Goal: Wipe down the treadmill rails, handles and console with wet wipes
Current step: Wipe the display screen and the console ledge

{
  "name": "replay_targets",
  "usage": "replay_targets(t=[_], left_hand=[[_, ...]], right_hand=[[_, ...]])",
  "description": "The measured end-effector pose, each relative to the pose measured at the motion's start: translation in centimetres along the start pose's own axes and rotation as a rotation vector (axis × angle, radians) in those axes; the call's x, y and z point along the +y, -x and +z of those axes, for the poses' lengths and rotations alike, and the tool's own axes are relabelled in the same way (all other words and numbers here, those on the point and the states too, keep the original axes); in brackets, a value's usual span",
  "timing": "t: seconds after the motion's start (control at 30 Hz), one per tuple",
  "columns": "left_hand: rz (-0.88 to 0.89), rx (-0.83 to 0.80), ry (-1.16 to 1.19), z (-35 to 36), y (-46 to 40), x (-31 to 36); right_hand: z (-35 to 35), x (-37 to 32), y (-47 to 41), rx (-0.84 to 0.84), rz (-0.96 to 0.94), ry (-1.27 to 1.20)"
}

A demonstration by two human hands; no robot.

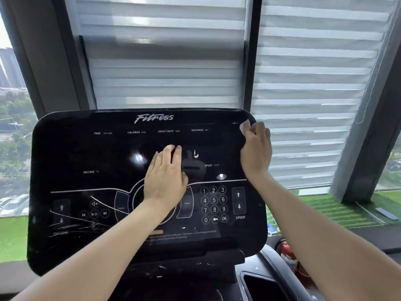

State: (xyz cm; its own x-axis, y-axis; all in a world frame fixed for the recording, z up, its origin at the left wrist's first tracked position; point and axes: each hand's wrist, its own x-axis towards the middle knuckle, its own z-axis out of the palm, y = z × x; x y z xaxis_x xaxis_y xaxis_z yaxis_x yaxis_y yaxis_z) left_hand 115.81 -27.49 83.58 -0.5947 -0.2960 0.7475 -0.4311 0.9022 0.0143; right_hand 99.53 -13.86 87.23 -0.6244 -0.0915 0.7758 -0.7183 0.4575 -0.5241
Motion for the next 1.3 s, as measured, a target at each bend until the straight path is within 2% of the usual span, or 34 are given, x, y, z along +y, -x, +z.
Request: replay_targets(t=[0.1, 0.23, 0.3, 0.5, 0.57, 0.67, 0.73, 0.83, 0.97, 1.03, 1.1, 1.23, 1.3], left_hand=[[-0.008, 0.002, -0.006, -0.1, 0.2, -0.8], [-0.013, -0.006, -0.014, -0.1, 0.6, -1.7], [-0.014, -0.003, -0.007, -0.1, 0.7, -1.7], [0.048, 0.043, -0.002, 0.0, 1.5, -1.5], [0.051, 0.050, 0.000, -0.1, 1.8, -1.9], [0.046, 0.044, 0.000, -0.2, 2.4, -2.6], [0.051, 0.037, 0.000, -0.2, 2.8, -2.8], [0.062, 0.029, 0.008, 0.0, 3.4, -3.0], [0.071, -0.017, 0.021, 0.1, 4.2, -3.4], [0.076, -0.027, 0.022, 0.1, 4.7, -3.6], [0.077, -0.032, 0.023, 0.1, 5.1, -3.8], [0.068, -0.032, 0.036, 0.2, 5.9, -3.9], [0.079, -0.035, 0.037, 0.2, 6.2, -3.8]], right_hand=[[1.1, -1.5, -0.4, -0.009, -0.034, -0.023], [2.1, -2.5, 0.4, 0.033, -0.270, 0.038], [2.6, -3.1, 0.8, -0.002, -0.336, 0.016], [2.5, -2.3, 2.4, -0.044, -0.738, 0.141], [1.8, -1.0, 1.5, -0.037, -0.684, 0.164], [1.2, -0.7, 0.4, 0.010, -0.306, 0.104], [1.9, -2.3, 0.8, 0.072, -0.184, 0.054], [3.8, -5.0, 3.7, 0.052, -0.349, -0.009], [4.8, -4.7, 7.4, -0.142, -0.666, -0.003], [4.0, -4.0, 6.7, -0.207, -0.756, -0.015], [3.0, -3.8, 4.8, -0.181, -0.681, -0.011], [2.7, -4.3, 1.8, -0.008, -0.280, -0.088], [3.5, -4.8, 3.6, 0.031, -0.299, -0.076]])
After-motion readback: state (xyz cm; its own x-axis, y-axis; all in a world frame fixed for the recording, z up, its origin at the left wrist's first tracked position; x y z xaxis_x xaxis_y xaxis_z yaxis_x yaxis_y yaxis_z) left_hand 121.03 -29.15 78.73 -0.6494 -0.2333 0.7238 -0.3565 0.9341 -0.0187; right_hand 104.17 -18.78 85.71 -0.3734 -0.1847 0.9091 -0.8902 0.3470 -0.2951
